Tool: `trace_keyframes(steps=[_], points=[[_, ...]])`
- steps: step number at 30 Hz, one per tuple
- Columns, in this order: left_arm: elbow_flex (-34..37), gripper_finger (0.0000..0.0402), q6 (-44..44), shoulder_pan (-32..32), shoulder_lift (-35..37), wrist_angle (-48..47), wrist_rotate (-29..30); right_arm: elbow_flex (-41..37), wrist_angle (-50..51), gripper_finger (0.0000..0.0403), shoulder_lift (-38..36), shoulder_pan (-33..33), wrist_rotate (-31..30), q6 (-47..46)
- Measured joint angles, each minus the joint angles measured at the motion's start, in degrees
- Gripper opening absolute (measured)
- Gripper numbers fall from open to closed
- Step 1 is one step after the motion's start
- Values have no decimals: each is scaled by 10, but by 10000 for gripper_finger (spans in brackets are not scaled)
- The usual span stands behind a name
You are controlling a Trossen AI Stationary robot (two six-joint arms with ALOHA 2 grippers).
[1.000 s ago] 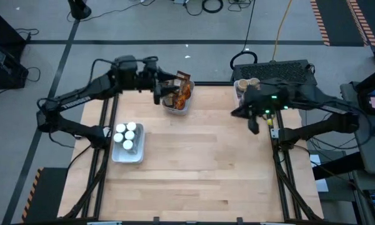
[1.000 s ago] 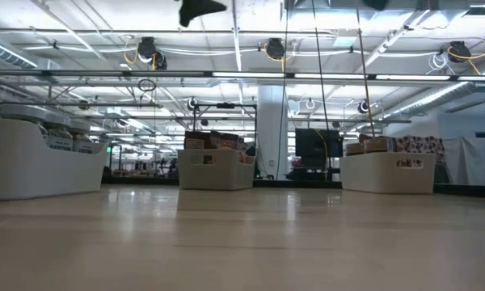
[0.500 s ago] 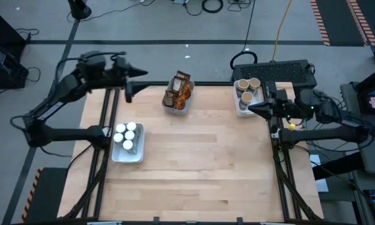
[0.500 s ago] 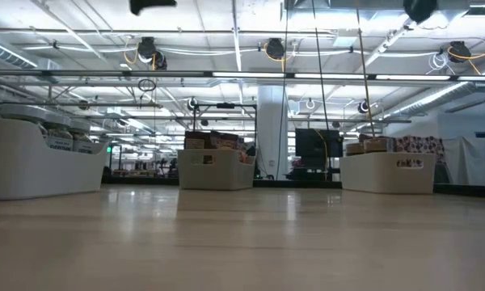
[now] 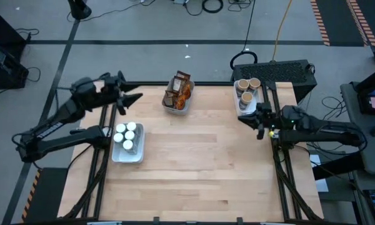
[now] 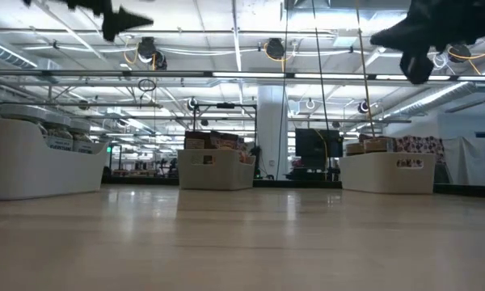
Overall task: Sort spices by type
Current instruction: Return to Home Position
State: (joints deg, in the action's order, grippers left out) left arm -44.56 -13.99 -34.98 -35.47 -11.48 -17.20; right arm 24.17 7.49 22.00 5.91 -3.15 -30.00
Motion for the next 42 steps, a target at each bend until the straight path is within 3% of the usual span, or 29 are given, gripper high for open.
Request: trace_keyframes(steps=[7,15,23,33,38,42], points=[[170,283,-114,0,60,144,5,-104,-118,0,0,0,5,-48],[261,283,-142,0,97,176,38,-151,-143,0,0,0,5,-52],[317,283,-163,0,98,214,30,-155,-129,0,-22,0,5,-26],[348,283,-211,0,149,200,-14,-155,9,0,-133,32,5,-15],[348,278,-202,0,203,133,25,-155,54,0,-190,51,5,-4],[348,264,-202,0,230,133,36,-155,94,0,-220,57,5,-4]])
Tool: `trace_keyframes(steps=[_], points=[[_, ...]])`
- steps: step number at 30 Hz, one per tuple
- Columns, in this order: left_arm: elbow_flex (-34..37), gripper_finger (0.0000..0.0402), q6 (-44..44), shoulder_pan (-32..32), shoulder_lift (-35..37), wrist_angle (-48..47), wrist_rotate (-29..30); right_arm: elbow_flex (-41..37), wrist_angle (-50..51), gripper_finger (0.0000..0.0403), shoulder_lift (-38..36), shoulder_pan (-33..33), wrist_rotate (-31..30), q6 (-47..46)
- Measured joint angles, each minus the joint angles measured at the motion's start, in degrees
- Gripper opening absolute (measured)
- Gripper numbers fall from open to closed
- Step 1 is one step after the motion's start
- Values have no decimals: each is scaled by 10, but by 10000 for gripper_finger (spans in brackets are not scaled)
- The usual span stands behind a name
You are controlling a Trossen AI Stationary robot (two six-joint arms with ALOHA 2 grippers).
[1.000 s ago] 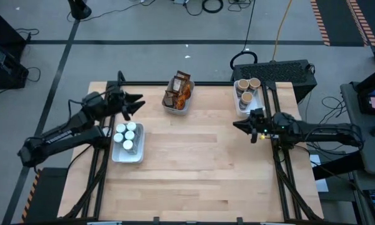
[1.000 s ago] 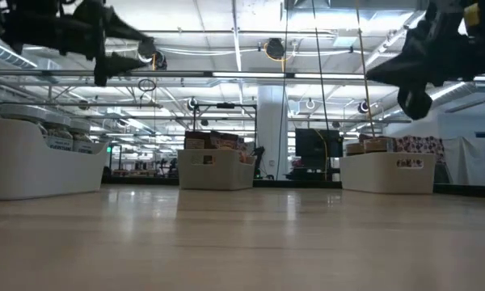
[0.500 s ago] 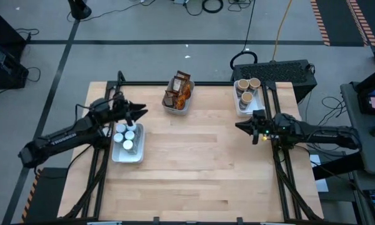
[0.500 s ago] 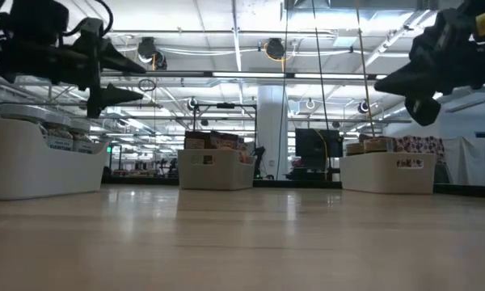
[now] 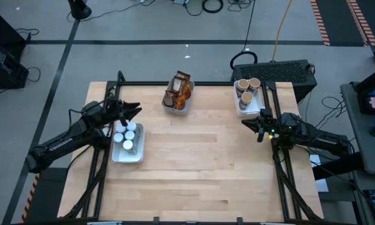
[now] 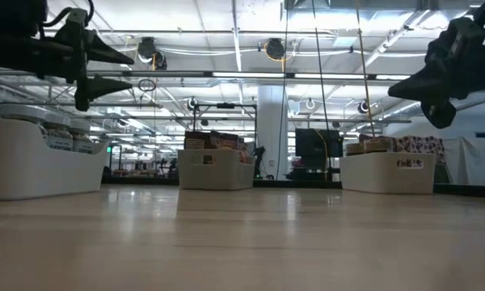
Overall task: Sort spices by type
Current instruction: Return to Home Position
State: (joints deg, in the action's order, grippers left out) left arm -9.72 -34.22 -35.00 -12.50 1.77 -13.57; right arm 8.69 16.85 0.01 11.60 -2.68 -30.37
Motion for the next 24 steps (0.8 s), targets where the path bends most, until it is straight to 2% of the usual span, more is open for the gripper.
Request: trace_keyframes(steps=[7,16,24], points=[[1,234,-15,7,23,-1,-7,0,25,0,1,0,15,2],[82,214,-40,17,27,139,-2,0,23,0,1,0,15,8],[83,199,53,16,26,107,42,0,21,0,2,0,9,-3]])
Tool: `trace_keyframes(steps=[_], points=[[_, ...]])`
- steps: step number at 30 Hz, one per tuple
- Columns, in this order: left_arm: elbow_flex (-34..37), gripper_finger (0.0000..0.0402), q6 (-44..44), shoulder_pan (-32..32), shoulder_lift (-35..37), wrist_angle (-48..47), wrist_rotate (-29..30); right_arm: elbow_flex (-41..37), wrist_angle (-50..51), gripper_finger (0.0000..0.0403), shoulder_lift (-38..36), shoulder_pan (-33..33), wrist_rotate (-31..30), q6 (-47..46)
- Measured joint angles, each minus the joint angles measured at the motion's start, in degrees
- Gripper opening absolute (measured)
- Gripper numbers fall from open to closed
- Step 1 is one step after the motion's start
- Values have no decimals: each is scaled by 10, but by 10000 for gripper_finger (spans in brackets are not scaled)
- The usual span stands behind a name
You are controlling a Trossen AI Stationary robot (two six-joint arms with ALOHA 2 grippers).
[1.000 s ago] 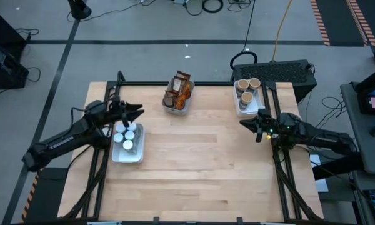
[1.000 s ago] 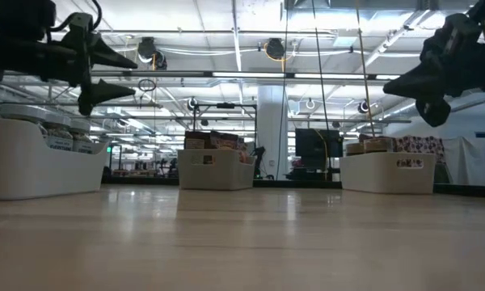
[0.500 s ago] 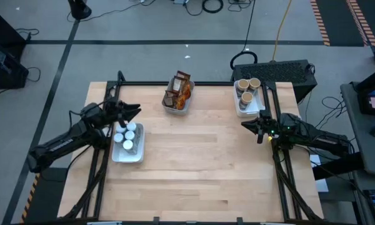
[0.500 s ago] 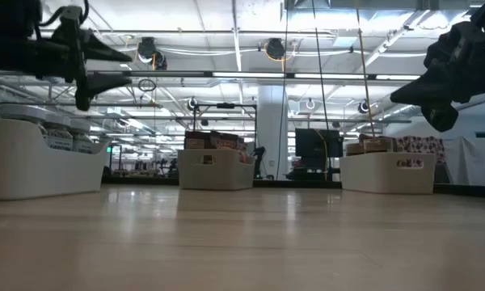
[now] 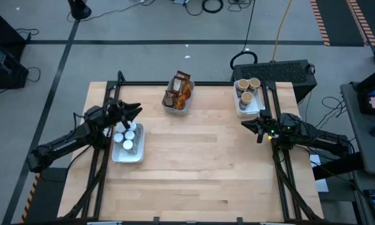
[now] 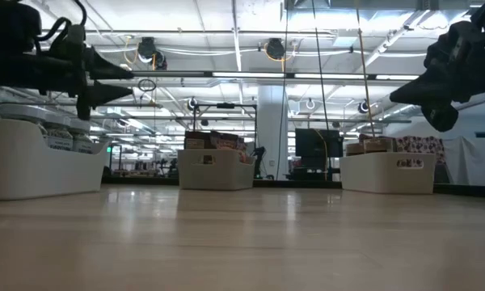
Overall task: Sort spices by type
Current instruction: Return to Home Position
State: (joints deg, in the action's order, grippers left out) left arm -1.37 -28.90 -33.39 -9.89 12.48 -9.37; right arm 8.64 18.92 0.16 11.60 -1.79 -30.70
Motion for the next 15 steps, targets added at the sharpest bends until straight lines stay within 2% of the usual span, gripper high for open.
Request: trace_keyframes(steps=[2,7,11,15], points=[[0,193,20,0,0,0,1,0,4,0,0,0,-2,9],[0,181,68,0,-1,-45,2,0,20,0,0,0,-17,100],[0,180,69,0,-1,-77,0,0,35,0,0,0,-14,159],[0,180,69,0,-1,-98,0,0,41,0,0,0,-13,164]])
